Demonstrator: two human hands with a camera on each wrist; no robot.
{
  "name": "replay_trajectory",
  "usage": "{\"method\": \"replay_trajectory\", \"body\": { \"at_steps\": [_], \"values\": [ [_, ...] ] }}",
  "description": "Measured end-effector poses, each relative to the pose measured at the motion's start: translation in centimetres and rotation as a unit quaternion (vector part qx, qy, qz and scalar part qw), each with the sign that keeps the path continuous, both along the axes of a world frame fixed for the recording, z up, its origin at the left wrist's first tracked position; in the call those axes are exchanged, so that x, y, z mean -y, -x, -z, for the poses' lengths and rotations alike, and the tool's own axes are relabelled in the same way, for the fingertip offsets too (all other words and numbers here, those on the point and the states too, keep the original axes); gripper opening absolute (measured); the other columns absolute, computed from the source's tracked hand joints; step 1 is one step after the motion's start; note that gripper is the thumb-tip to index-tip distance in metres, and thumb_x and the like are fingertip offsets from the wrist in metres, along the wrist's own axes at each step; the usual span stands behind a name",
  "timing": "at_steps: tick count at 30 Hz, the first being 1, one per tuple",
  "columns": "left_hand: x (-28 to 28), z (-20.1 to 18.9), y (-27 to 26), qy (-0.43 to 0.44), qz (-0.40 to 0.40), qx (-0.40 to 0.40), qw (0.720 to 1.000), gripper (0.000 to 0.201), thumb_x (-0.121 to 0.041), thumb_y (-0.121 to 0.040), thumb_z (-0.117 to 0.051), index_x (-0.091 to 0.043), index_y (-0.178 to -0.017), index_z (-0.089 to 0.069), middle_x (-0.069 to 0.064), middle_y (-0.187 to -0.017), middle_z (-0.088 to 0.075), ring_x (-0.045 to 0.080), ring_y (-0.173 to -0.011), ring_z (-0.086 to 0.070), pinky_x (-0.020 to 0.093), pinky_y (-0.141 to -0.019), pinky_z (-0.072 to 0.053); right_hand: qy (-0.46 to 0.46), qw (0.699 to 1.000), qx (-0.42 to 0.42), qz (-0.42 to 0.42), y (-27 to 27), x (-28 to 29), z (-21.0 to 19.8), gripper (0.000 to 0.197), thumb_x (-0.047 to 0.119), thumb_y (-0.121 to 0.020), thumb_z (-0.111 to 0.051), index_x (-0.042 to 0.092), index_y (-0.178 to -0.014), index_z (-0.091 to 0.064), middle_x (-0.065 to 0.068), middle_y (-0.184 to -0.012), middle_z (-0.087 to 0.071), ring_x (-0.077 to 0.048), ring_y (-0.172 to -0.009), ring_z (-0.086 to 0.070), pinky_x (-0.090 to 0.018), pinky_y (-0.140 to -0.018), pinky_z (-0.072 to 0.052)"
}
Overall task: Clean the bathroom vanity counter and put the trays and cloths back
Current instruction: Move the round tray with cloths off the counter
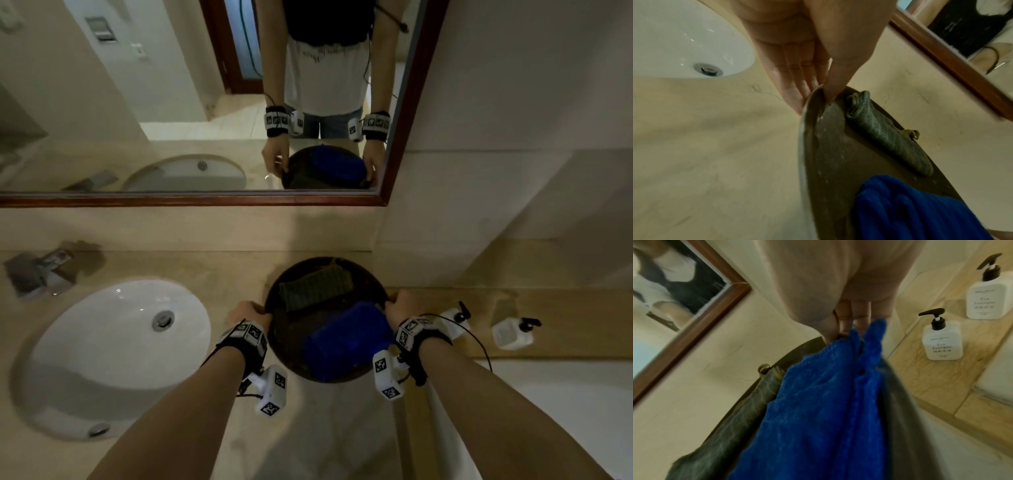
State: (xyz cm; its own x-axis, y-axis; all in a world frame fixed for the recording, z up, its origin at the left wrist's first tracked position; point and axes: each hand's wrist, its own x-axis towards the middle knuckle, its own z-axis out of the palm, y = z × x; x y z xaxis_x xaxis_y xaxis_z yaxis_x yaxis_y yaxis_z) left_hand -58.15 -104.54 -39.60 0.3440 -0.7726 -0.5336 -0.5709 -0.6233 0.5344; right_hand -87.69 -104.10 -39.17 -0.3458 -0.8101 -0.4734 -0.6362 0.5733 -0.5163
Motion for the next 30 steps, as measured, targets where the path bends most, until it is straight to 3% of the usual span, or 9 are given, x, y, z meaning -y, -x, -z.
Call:
{"method": "replay_trajectory", "body": {
  "at_steps": [3,7,10,13,19,24,30],
  "values": [
    [-1.6,-0.4,-0.7,0.003,-0.019,0.002,1.000,0.008,-0.027,-0.070,-0.068,-0.021,-0.075,-0.068,0.005,-0.073,-0.070,0.026,-0.070,-0.068,0.038,-0.074,-0.059,-0.003,1.000,0.001,-0.011,-0.7,-0.4,0.5,0.023,0.014,-0.095,-0.049,-0.003,-0.103,-0.062,-0.020,-0.100,-0.066,-0.034,-0.086,-0.063,-0.040,-0.079,-0.053],
    [-4.6,-0.8,-2.4,0.002,-0.051,0.013,0.999,0.007,-0.020,-0.073,-0.067,-0.022,-0.067,-0.064,0.006,-0.072,-0.069,0.027,-0.069,-0.067,0.039,-0.074,-0.059,-0.029,0.999,-0.001,-0.032,-2.8,-0.9,0.6,0.022,0.014,-0.095,-0.050,0.000,-0.104,-0.063,-0.017,-0.100,-0.066,-0.028,-0.082,-0.060,-0.030,-0.067,-0.046],
    [-6.5,-0.5,-4.6,-0.007,-0.074,0.014,0.997,0.005,-0.022,-0.071,-0.067,-0.023,-0.068,-0.064,0.007,-0.076,-0.070,0.028,-0.071,-0.068,0.038,-0.074,-0.059,-0.041,0.997,0.008,-0.068,-4.8,-1.3,0.5,0.023,0.015,-0.095,-0.050,0.001,-0.106,-0.064,-0.016,-0.104,-0.066,-0.028,-0.088,-0.061,-0.028,-0.070,-0.046],
    [-8.0,-0.3,-7.1,-0.001,-0.112,0.012,0.994,0.005,-0.024,-0.066,-0.069,-0.022,-0.071,-0.068,0.007,-0.077,-0.071,0.028,-0.072,-0.068,0.038,-0.075,-0.059,-0.026,0.995,0.008,-0.095,-7.0,-1.5,0.5,0.025,0.016,-0.094,-0.050,-0.001,-0.104,-0.065,-0.015,-0.098,-0.066,-0.025,-0.080,-0.059,-0.030,-0.072,-0.051],
    [-10.6,-1.6,-11.5,0.022,-0.162,-0.006,0.987,0.003,-0.022,-0.067,-0.071,-0.020,-0.068,-0.069,0.006,-0.070,-0.071,0.028,-0.066,-0.069,0.040,-0.069,-0.060,-0.030,0.992,0.037,-0.115,-12.0,-2.3,-0.1,0.026,0.013,-0.097,-0.047,-0.002,-0.115,-0.057,-0.019,-0.110,-0.061,-0.025,-0.085,-0.052,-0.028,-0.070,-0.040],
    [-12.4,-2.4,-16.0,0.032,-0.182,-0.019,0.983,0.003,-0.018,-0.069,-0.073,-0.017,-0.070,-0.070,0.008,-0.068,-0.071,0.027,-0.062,-0.070,0.041,-0.066,-0.061,-0.003,0.989,0.050,-0.136,-16.7,-2.7,-0.9,0.023,0.011,-0.095,-0.050,-0.004,-0.110,-0.060,-0.019,-0.107,-0.064,-0.032,-0.096,-0.060,-0.030,-0.073,-0.046],
    [-14.4,-2.4,-22.9,0.035,-0.199,-0.040,0.978,0.004,-0.018,-0.070,-0.073,-0.016,-0.071,-0.070,0.009,-0.069,-0.072,0.028,-0.064,-0.070,0.042,-0.068,-0.060,0.026,0.986,0.042,-0.158,-23.5,-4.1,-2.4,0.020,0.007,-0.093,-0.052,-0.005,-0.092,-0.067,-0.019,-0.094,-0.067,-0.030,-0.084,-0.062,-0.028,-0.068,-0.045]
  ]
}}
